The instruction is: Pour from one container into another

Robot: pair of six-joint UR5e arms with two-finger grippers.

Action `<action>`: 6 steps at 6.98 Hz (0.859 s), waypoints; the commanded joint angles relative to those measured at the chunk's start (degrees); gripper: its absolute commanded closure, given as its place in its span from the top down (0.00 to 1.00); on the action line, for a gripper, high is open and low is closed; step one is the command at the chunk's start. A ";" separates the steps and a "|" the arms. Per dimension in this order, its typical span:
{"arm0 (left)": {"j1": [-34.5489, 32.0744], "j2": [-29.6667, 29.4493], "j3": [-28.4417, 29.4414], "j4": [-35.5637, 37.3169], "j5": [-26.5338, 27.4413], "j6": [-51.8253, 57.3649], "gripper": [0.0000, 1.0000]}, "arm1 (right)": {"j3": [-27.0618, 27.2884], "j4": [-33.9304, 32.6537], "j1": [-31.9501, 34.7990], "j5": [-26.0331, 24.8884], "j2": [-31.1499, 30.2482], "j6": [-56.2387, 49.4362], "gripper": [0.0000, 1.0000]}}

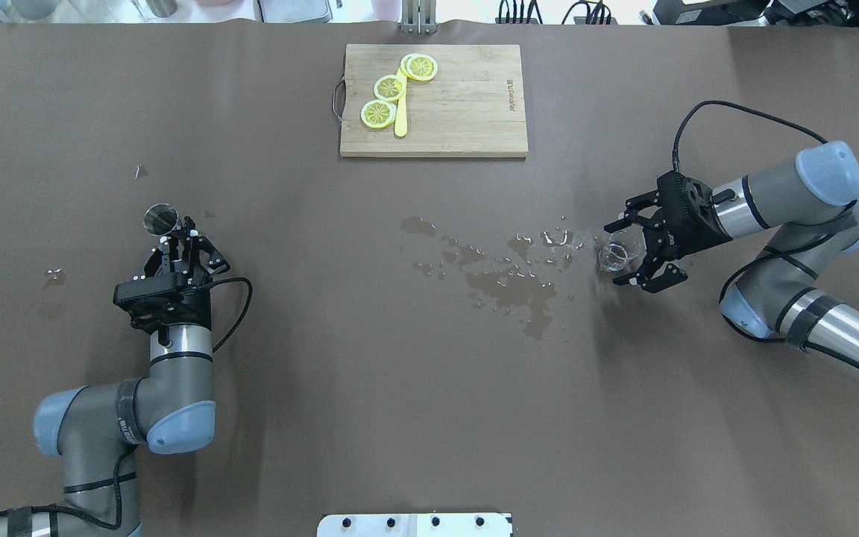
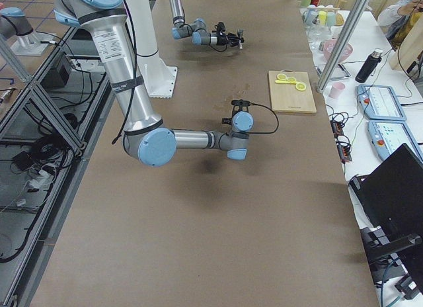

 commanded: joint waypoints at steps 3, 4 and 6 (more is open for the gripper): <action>0.74 0.34 0.84 0.30 -0.26 -0.23 0.00 | 1.06 -0.21 2.33 1.25 1.42 4.00 1.00; 0.83 0.34 1.01 0.30 -0.35 -0.23 0.00 | 1.59 -0.21 2.42 1.51 1.77 5.84 1.00; 1.62 0.34 1.19 0.30 -0.35 -0.23 0.00 | 3.43 -0.39 3.12 2.56 1.78 9.36 1.00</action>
